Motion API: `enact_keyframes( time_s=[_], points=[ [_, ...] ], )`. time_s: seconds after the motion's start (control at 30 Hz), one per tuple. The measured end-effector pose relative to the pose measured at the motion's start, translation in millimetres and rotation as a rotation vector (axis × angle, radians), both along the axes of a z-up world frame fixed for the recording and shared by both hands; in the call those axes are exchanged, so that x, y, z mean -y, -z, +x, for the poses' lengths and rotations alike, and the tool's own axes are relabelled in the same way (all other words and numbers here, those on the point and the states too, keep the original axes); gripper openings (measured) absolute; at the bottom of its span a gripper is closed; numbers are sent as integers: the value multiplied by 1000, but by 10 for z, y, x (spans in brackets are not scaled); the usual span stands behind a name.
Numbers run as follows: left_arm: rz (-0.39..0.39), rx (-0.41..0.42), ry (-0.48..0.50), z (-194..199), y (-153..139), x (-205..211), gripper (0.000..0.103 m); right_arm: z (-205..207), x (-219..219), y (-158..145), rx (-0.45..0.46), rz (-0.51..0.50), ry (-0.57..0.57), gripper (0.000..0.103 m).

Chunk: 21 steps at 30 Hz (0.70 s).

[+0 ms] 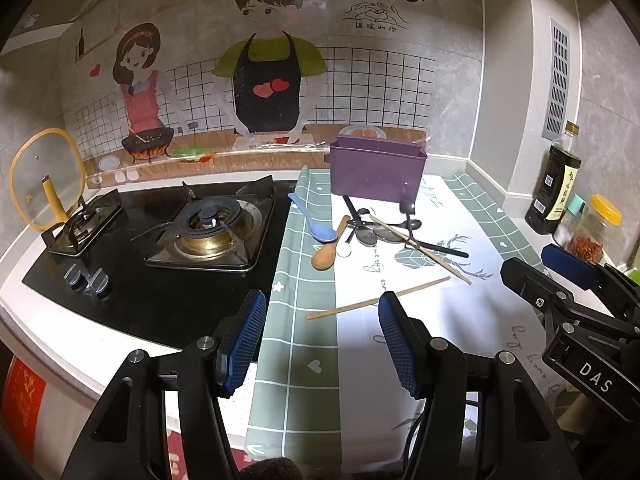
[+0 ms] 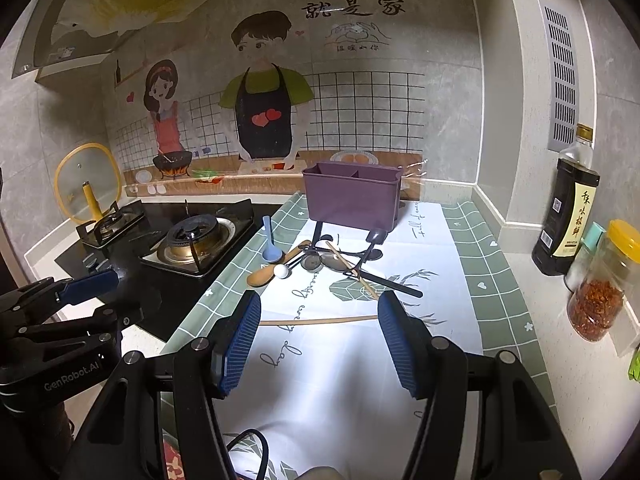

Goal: Organize utensils

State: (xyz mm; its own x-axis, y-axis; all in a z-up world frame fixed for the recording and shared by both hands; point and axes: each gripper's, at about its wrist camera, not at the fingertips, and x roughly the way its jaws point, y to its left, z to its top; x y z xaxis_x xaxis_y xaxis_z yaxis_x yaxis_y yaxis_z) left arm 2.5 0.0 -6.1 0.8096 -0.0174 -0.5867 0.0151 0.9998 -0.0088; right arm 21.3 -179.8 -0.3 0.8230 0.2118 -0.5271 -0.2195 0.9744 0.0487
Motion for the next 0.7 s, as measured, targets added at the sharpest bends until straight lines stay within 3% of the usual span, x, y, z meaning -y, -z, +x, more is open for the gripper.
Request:
enact_keyframes(
  time_s=[0.7],
  points=[
    [6,-7,4,47,-13,93,59,-20,58,-4,-3,3,9,58]
  ],
)
